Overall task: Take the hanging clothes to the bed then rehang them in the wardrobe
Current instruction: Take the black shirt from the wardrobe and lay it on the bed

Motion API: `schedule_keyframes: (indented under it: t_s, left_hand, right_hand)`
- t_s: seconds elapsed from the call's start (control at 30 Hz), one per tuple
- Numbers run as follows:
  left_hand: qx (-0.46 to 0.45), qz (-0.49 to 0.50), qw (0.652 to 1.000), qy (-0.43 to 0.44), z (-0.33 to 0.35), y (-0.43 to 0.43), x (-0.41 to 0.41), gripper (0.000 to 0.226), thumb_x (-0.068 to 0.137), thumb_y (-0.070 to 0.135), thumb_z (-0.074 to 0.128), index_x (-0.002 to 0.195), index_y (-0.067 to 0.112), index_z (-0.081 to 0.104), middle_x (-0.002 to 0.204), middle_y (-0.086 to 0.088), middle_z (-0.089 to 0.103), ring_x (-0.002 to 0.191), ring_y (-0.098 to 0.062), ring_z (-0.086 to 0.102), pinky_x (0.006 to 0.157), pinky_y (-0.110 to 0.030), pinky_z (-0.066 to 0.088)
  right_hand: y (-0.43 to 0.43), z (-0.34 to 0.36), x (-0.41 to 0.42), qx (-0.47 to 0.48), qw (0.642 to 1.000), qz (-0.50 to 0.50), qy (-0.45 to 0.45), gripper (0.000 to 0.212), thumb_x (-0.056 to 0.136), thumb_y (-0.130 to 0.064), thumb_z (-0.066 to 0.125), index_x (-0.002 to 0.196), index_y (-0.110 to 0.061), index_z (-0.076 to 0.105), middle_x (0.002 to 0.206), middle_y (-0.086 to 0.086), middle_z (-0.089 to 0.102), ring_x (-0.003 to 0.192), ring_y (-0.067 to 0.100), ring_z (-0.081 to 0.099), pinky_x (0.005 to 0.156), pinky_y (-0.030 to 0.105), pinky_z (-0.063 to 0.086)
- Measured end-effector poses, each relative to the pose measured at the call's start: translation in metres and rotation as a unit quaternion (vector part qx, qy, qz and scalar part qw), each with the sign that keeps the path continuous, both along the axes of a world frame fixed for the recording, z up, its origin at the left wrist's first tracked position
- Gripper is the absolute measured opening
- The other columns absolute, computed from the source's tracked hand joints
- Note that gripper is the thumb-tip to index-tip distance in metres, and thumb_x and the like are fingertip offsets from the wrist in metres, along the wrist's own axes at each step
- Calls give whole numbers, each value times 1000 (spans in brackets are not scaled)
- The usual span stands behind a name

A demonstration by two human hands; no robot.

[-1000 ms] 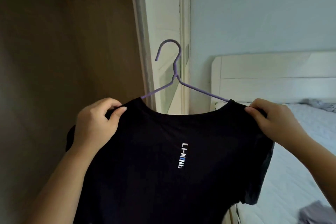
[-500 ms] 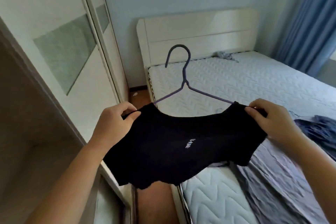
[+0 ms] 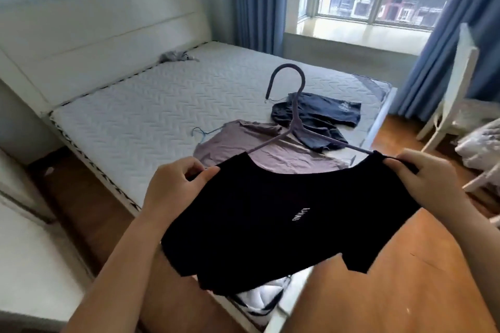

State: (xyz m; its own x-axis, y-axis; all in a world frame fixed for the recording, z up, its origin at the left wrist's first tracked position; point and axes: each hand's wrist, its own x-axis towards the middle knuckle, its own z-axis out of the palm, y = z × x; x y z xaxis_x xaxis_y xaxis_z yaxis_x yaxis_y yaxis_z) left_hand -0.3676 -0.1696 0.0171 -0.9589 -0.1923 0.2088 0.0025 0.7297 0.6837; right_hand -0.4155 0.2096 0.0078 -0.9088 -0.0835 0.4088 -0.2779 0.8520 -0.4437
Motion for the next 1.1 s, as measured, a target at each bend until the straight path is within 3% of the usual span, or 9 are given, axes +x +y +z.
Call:
schedule_keyframes:
  t_s: [0.17,0.3,0.4,0.53,0.63,0.87,1.0,1.1]
  left_hand:
    - [-19,-87,996,6,2,96,-27,32,81,40,62,57,21,55,54,22,57,54,1,51,53,-17,36]
    - [-43,-181,982,14,6,206,-50,25,82,37,63,65,18,61,59,6,62,60,-7,58,61,-24,43]
    - [-53,-230,972,22,4,299,-67,21,80,36,64,67,20,61,64,5,63,66,-13,60,66,-30,46]
    - [-61,-265,962,27,0,416,-85,23,82,35,64,68,18,59,63,4,60,65,-17,58,65,-30,43]
    - [-63,-269,961,16,-4,478,-99,24,83,35,63,72,14,62,65,1,62,67,-18,58,66,-32,45]
    - [-70,-247,967,11,-23,541,-172,23,82,30,64,70,11,62,64,0,61,65,-18,57,62,-26,41]
    - [-56,-211,976,17,-33,563,-248,21,82,29,66,70,11,63,65,0,63,66,-16,58,64,-29,43]
    - [-32,-184,982,31,-42,578,-316,19,81,27,67,69,13,63,64,4,63,66,-12,59,64,-28,43]
  right_hand:
    - [116,7,43,-9,996,-90,17,47,77,-47,43,75,-4,63,72,16,61,74,29,57,66,30,32]
    - [223,5,76,-38,985,-168,11,41,77,-51,42,71,-14,59,72,10,60,74,28,55,65,31,34]
    - [308,-4,92,-45,972,-232,6,51,72,-57,40,71,-11,60,73,13,62,75,29,55,66,36,36]
    - [406,-12,102,-44,952,-301,9,44,76,-45,50,76,-3,64,79,19,66,72,24,52,65,30,30]
    - [463,-9,96,-53,944,-324,5,31,83,-34,61,81,-3,66,83,18,67,82,32,59,69,30,33]
    - [533,-3,11,-48,952,-302,-6,21,83,-23,63,81,-3,65,75,10,59,76,28,55,69,29,34]
    - [557,-3,-80,-50,958,-281,-9,23,83,-26,64,87,-3,66,79,7,59,79,23,54,71,27,33]
    - [575,-12,-162,-57,962,-265,-15,24,83,-29,64,87,-5,67,80,10,63,83,28,59,72,28,35]
